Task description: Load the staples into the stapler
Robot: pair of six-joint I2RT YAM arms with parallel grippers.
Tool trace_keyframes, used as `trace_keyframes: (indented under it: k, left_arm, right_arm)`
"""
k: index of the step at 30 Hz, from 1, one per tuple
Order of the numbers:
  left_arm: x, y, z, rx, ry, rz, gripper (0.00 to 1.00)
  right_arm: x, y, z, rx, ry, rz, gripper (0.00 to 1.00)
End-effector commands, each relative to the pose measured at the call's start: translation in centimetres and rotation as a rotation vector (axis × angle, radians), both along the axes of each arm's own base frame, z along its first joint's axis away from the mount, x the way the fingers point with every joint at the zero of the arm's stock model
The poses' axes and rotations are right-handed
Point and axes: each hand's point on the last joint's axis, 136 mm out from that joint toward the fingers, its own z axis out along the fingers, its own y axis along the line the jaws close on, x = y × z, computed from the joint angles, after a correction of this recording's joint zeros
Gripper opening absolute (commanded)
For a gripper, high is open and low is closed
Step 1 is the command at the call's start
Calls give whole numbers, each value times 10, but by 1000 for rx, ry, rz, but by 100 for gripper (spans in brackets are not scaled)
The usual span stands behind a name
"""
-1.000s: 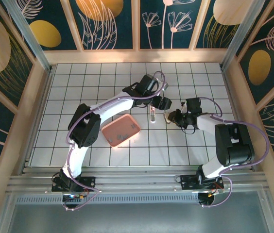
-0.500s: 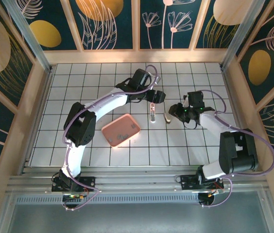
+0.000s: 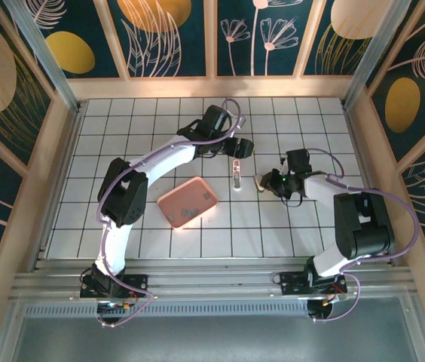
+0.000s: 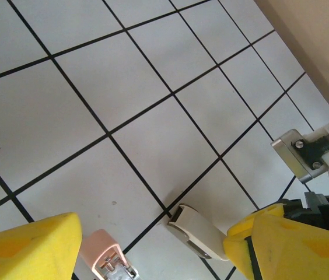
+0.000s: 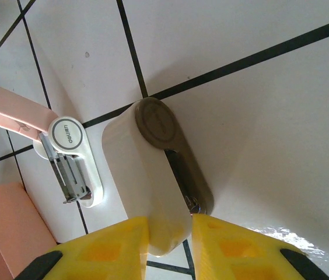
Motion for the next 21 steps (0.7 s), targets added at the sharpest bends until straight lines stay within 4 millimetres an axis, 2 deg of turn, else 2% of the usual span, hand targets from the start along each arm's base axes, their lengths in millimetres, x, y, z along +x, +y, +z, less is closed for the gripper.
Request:
trace_keyframes:
  k: [1,5,9,12,21]
  left_arm:
    - [2,4,-7,7,29,8,77]
    - [3,5,-14,14,51,-1,77]
    - [4,5,-28,39,63,-13,77]
    - [6,4,-40,61,70,-28,77]
    - [8,-9,-64,81,66,-144,75]
  right_arm:
    - [-5,-5,0,-45,6,1,30]
    - [6,-2,33,-30,-72,1,39]
    - [10,7,58,2,-131,7,41]
    - [7,15,63,21,-135,20,41]
    - [0,24,56,42,-119,34,41]
